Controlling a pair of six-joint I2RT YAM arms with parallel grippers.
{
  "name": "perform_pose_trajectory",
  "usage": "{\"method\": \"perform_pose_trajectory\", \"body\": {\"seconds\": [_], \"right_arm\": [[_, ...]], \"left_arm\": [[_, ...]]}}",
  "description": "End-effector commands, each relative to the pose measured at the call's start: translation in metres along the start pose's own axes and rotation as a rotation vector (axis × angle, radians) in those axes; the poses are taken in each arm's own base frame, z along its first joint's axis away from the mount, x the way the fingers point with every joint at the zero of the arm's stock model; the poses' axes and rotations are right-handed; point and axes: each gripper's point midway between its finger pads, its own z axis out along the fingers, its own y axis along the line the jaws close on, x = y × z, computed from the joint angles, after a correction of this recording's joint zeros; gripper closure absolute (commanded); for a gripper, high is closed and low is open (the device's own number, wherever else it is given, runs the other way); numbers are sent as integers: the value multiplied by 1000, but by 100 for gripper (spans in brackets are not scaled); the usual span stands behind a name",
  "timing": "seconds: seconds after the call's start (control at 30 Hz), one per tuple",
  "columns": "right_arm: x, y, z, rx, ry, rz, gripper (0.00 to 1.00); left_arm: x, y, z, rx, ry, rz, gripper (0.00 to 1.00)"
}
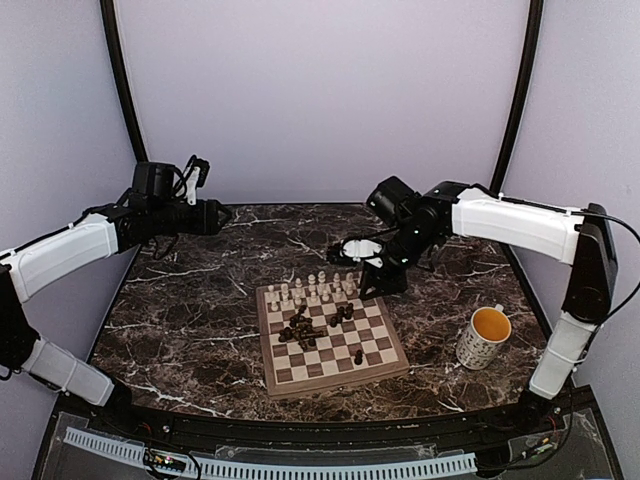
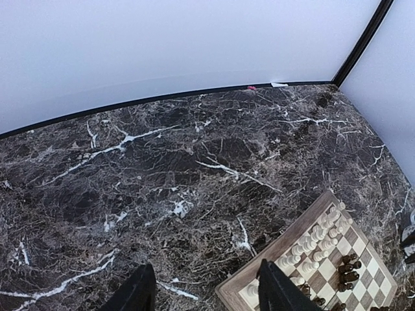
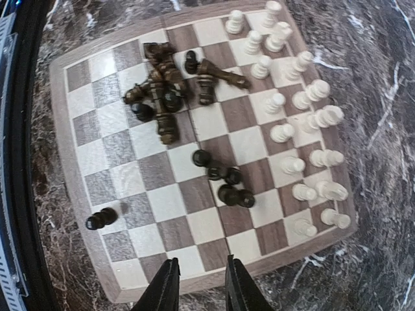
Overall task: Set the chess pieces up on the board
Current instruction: Pick up the chess pile from the chessboard.
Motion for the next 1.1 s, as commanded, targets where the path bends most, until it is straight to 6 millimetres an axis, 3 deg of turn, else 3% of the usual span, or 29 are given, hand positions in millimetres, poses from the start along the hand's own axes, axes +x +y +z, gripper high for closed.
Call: {"method": "perform_pose_trajectory", "body": {"seconds": [0.0,0.17,0.47,0.7,1.07], "right_arm": [[-9,-14,5,37,-22,5,75],[-18,-17,24,-15,-18,13,74],[-16,-13,56,-52,65,-30,58],[-13,-14,74,-37,109,-59,59],[-6,-8,84,-40,142,-82,72]], "left_arm": [[0,0,0,17,0,-11,44],[2,0,1,19,6,-14,44],[3,-5,3,45,16,-25,44],[3,-6,2,52,15,-28,44],[2,-8,1,61,11,-31,44]]}}
